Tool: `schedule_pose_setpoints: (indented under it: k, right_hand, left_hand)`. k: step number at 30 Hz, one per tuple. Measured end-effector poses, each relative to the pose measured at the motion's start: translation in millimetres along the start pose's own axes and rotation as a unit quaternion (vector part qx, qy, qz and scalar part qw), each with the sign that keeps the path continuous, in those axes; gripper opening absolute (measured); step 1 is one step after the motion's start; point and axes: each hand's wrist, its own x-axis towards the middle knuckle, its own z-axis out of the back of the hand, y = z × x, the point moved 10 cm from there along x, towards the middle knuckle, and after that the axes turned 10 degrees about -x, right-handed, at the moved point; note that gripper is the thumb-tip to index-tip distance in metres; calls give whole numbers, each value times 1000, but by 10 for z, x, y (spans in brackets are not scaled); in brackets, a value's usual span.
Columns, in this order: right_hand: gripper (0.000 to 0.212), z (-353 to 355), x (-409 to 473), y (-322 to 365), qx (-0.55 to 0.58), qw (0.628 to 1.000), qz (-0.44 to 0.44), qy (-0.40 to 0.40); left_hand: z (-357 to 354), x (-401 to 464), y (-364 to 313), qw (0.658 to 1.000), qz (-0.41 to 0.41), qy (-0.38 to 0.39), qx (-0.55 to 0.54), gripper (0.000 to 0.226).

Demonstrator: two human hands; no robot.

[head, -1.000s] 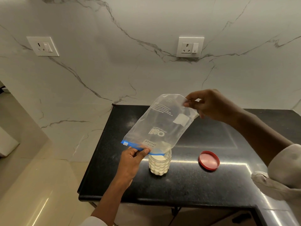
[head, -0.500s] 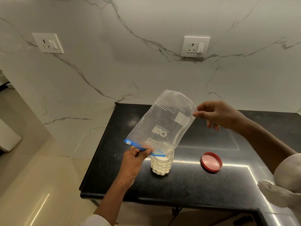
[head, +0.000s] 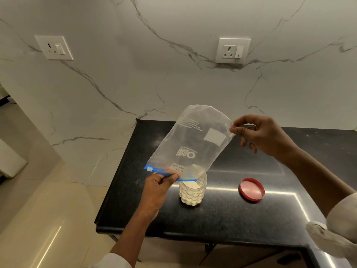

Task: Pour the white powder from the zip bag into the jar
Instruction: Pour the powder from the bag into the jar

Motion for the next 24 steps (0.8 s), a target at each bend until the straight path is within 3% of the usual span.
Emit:
schedule_pose_setpoints:
  k: [13,24]
  right_hand:
    - [25,70,-184,71,40,994,43,-95]
    - [25,-84,-221,-10,116,992,-2,-42]
  left_hand:
    - [-9,13,24,1000,18,-17,-11,8]
    - [-18,13,31,1000,23,-5,-3,8]
